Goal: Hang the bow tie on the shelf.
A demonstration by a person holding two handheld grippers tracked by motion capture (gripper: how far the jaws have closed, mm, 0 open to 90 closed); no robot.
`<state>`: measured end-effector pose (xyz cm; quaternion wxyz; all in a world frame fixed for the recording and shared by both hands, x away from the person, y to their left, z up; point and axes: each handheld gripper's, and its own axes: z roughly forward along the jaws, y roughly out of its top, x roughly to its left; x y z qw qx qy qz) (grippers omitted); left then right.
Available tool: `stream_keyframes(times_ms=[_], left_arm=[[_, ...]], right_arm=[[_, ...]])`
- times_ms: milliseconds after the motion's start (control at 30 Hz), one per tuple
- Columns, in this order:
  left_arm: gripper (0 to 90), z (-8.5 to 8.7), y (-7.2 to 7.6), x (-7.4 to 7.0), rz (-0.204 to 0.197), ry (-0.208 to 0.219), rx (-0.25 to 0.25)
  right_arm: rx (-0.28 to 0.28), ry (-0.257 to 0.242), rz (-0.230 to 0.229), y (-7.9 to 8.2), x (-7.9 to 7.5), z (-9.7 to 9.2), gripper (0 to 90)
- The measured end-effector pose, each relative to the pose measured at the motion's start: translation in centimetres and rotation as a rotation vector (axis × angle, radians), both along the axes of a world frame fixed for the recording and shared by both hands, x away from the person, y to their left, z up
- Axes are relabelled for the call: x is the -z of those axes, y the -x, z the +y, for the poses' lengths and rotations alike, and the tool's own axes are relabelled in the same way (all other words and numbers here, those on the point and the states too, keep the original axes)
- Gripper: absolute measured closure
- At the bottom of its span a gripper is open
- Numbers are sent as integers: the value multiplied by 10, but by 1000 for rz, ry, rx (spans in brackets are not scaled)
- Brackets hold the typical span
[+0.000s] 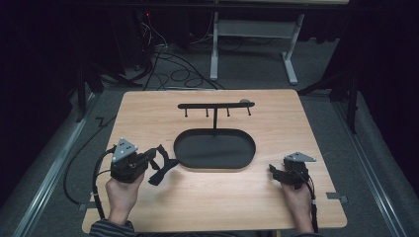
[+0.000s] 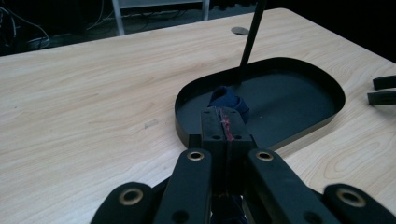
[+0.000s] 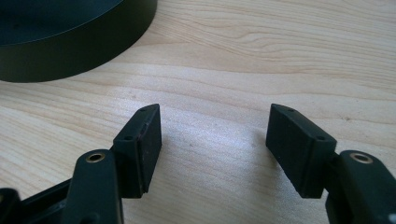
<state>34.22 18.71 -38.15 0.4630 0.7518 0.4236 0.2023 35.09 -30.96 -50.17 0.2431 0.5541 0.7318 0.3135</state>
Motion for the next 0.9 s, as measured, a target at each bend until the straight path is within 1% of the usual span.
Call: stream_keyframes(times_ms=[67,167,233,267,533,767,900], left_arm=[[900,-1,-1,-2,1,10,10],[900,-5,-4,-7,-1,16,32],[900,-6,-4,-8,-3,18,37],[900,-8,-6,-10,-3,24,50],[900,-16,-9,-18,-11,20,77],[900,-19,-9,-21,2,33,96],[900,-21,-10,-24,-5,40,110]], right_arm=[[0,0,0,0,0,0,375],[-4,3,-1,0,0,0,375],[-5,2,-1,0,0,0,375],[-5,2,-1,0,0,0,375],[-8,3,-2,0,0,0,374],[-9,5,0,0,0,0,375],[-9,5,0,0,0,1,375]])
